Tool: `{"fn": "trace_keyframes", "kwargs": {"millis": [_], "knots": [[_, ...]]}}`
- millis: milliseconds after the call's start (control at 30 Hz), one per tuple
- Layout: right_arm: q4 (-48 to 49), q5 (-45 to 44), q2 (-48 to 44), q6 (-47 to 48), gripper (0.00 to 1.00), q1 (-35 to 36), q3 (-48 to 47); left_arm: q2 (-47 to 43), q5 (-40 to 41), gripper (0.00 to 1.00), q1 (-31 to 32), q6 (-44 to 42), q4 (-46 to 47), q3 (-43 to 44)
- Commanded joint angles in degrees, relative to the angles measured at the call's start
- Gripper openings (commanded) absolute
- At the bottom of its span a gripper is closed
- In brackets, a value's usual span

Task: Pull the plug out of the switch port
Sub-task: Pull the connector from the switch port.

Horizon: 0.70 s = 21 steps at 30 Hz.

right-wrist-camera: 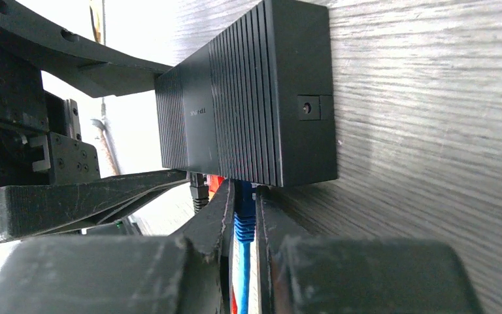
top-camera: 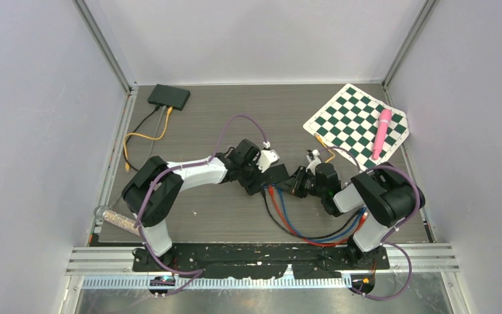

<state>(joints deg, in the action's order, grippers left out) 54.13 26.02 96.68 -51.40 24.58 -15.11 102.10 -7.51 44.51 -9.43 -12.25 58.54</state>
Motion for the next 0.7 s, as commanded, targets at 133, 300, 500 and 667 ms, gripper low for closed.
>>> {"fn": "trace_keyframes", "kwargs": {"millis": [133,300,500,667], "knots": [[-19.62,-0.98,-4.88,5.47,0.37,2.49,-1.60,2.34,-1.28,0.54,0.31,1.64,-3.57,-2.05],[-17.35,-4.30,-4.27,0.75,0.41,1.89,-2.82,3.16,-3.28,0.54,0.31,1.52,-4.16,-2.16],[-10.87,-3.60,0.23,-2.32,0.22,1.66,-2.68,2.56,-3.23,0.53,0.31,1.45,-3.44,-3.52],[-7.41,-2.87,2.24,-3.02,0.06,1.58,-1.63,2.37,-3.96,0.51,0.31,1.59,-3.09,-3.89]]}}
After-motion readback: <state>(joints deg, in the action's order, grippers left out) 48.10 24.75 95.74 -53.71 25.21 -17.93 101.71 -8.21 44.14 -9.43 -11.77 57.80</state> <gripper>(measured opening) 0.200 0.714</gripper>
